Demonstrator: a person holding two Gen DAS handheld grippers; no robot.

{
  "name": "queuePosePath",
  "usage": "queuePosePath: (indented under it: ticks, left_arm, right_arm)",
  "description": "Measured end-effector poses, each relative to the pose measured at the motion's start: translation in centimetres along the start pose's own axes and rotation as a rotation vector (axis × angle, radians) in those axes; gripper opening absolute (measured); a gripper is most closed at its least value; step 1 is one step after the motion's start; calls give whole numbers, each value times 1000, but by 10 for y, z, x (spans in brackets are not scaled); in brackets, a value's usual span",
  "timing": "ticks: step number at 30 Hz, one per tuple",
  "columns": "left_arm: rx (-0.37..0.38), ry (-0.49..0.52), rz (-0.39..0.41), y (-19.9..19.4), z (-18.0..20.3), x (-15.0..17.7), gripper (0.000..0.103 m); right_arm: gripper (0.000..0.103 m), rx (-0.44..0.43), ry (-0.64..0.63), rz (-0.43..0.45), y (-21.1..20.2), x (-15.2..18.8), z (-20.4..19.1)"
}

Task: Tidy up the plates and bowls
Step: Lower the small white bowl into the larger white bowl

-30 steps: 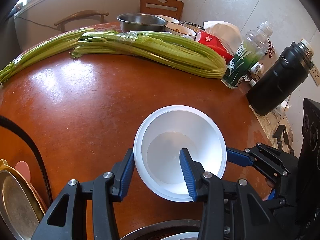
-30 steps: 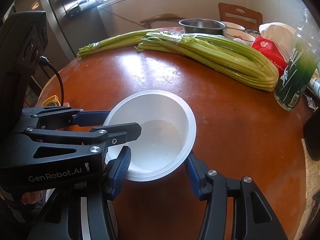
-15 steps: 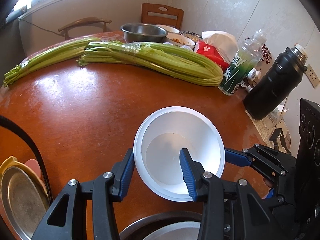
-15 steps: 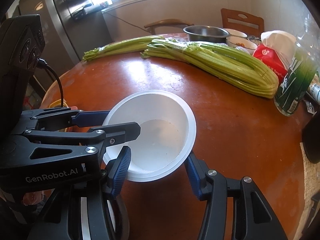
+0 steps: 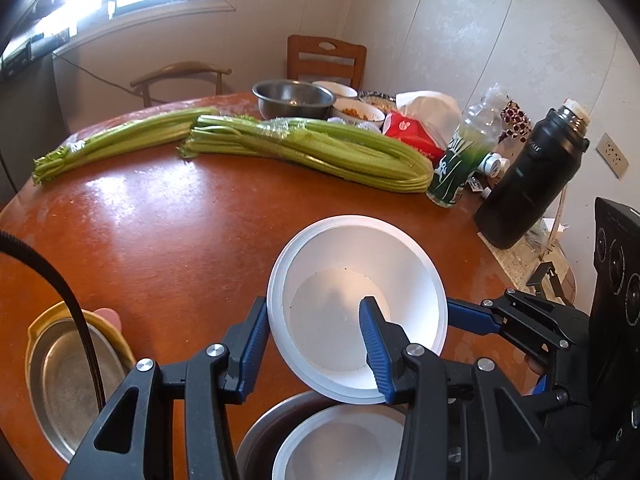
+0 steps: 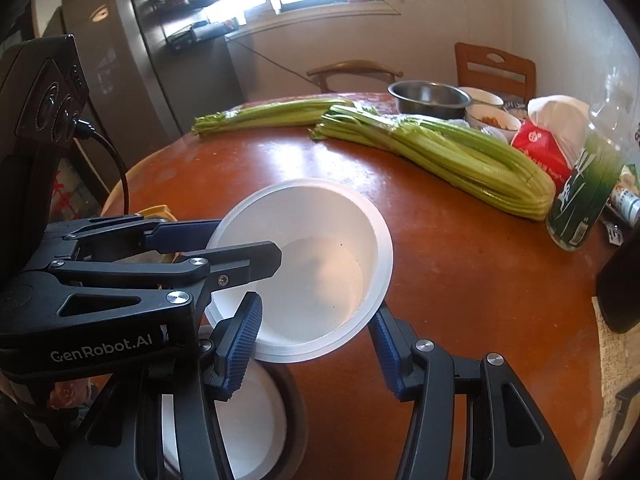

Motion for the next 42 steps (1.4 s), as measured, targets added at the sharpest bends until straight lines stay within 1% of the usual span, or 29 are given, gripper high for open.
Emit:
queuePosePath:
  ticks: [13,22,29,42]
  left_arm:
    - [-31,23,66,-47,12,20,45]
    - [-48,24,86,-67,17,43,45]
    - [-53,19,89,-72,22,60,45]
    - [-63,0,50,-61,23,84,45]
  right_arm:
    - [56,-15,-37,63,-41,12,-26]
    - [57,-29,-53,81,-59,29,-39]
    - [57,-40,-63,81,-66,44,-44]
    - [57,-38,-78,50,-65,70,-48]
Point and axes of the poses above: each gripper's, at about its wrist camera, not at the fingertips, and y roughly the way its jaws point, z to its right, x to its underside, the point moved 10 cm from there along y, roughly the way its jaws point, and after that the axes turned 15 degrees about x, right-handed, at the moved point
